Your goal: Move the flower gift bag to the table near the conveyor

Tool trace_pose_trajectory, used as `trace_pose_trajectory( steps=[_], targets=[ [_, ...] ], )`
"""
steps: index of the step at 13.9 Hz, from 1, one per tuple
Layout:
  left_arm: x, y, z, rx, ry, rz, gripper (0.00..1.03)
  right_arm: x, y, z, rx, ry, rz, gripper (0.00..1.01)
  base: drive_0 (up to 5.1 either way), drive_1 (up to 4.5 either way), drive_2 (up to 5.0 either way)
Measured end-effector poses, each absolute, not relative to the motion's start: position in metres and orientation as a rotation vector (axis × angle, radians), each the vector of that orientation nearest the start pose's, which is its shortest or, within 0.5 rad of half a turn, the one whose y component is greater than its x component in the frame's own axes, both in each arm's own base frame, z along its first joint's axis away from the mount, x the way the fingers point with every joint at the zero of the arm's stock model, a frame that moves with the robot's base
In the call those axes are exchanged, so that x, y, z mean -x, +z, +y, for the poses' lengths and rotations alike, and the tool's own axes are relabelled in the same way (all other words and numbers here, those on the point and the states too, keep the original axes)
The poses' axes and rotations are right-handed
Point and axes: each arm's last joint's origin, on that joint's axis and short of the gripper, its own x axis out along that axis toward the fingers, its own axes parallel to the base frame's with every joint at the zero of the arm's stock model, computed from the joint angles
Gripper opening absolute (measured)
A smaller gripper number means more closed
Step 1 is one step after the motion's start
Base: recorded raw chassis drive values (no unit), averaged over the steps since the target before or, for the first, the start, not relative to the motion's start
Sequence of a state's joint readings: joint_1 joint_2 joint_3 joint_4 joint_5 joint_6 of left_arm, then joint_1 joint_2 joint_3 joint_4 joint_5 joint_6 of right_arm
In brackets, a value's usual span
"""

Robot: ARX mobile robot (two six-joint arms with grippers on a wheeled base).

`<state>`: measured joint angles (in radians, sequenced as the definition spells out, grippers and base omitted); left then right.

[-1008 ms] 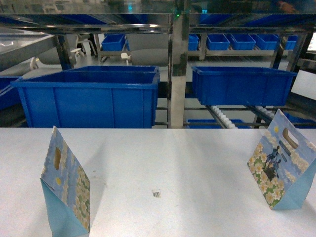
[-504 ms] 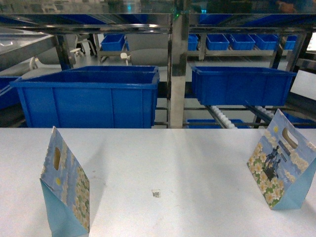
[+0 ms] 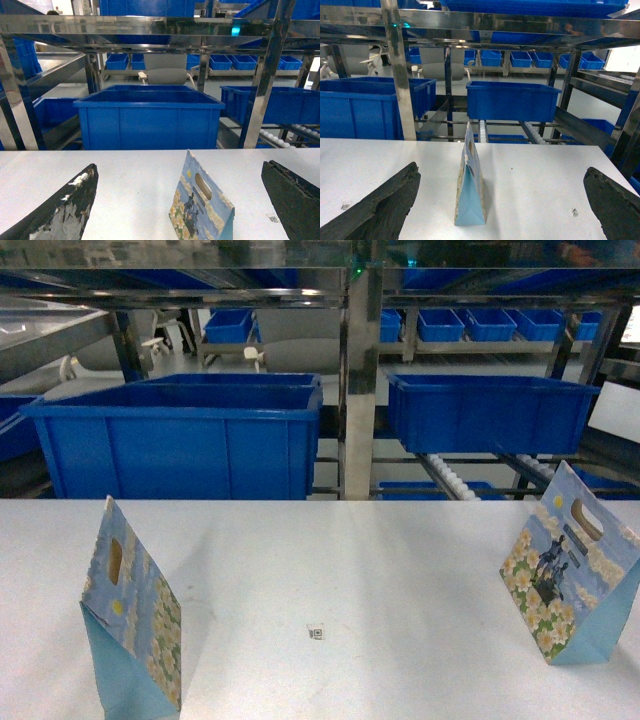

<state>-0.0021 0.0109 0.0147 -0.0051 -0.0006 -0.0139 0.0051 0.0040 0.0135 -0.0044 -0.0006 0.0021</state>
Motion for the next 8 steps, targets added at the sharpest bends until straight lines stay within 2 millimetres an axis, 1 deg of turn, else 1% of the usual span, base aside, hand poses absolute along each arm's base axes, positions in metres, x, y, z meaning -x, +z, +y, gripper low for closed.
trace_pose_trajectory(
  steps=[8],
  targets=[
    [-0.0975, 0.1672, -0.0002, 0.014, -0.002, 0.001, 0.98, -0.0971, 0.1674, 0.0005, -0.002, 0.006, -0.005, 0.98, 0.0, 0.0, 0.0]
  ],
)
